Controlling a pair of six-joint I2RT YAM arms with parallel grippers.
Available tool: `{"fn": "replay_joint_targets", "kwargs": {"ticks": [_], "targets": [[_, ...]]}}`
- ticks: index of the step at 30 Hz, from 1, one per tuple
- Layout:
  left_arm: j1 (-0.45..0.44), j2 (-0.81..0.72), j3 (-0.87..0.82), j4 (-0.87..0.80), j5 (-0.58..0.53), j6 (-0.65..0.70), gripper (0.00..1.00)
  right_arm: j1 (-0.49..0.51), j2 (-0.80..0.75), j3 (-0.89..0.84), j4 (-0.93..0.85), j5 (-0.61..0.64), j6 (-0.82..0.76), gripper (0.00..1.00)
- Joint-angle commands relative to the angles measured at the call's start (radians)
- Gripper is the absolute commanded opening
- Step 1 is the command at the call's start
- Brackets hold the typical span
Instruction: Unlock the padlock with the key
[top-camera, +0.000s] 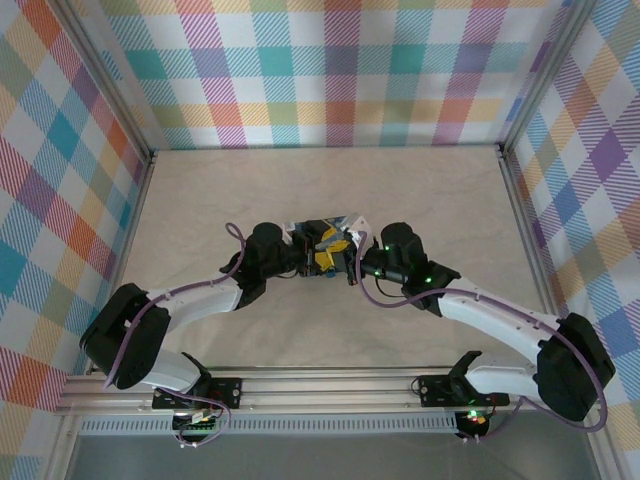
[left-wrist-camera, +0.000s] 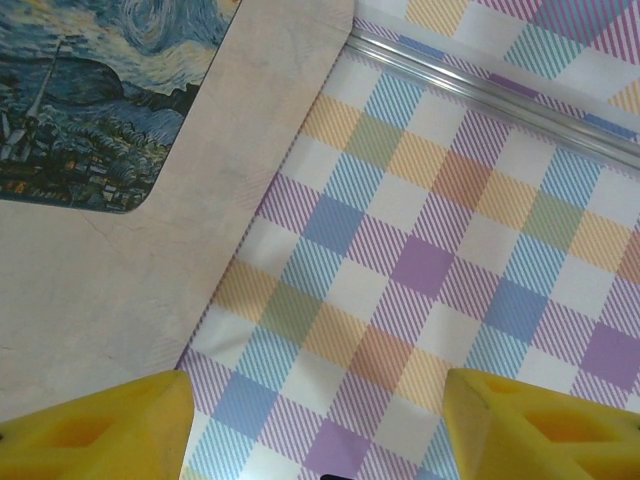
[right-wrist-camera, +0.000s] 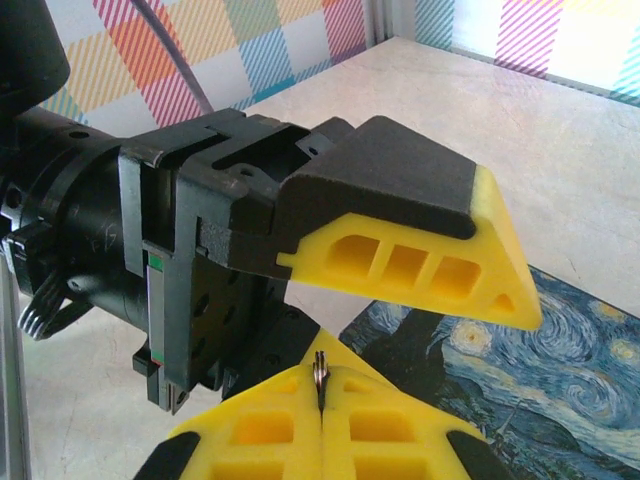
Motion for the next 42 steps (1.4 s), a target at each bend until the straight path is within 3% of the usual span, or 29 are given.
{"fn": "replay_joint_targets", "kwargs": {"ticks": [1, 14, 30, 42], "targets": [[-0.017, 0.005, -0.002, 0.077, -0.017, -0.023, 0.65, 0.009, 0.006, -0.012, 0.052, 0.004, 0.014, 0.00], [-0.019, 0.003, -0.007, 0.078, -0.025, -0.024, 0.58, 0.011, -0.007, -0.033, 0.022, 0.026, 0.022, 0.00], [-0.019, 0.000, -0.009, 0.062, -0.032, -0.016, 0.40, 0.010, -0.037, -0.057, 0.014, 0.038, 0.028, 0.00], [-0.019, 0.001, -0.004, 0.048, -0.028, -0.004, 0.17, 0.011, -0.041, -0.062, 0.012, 0.038, 0.032, 0.00]]}}
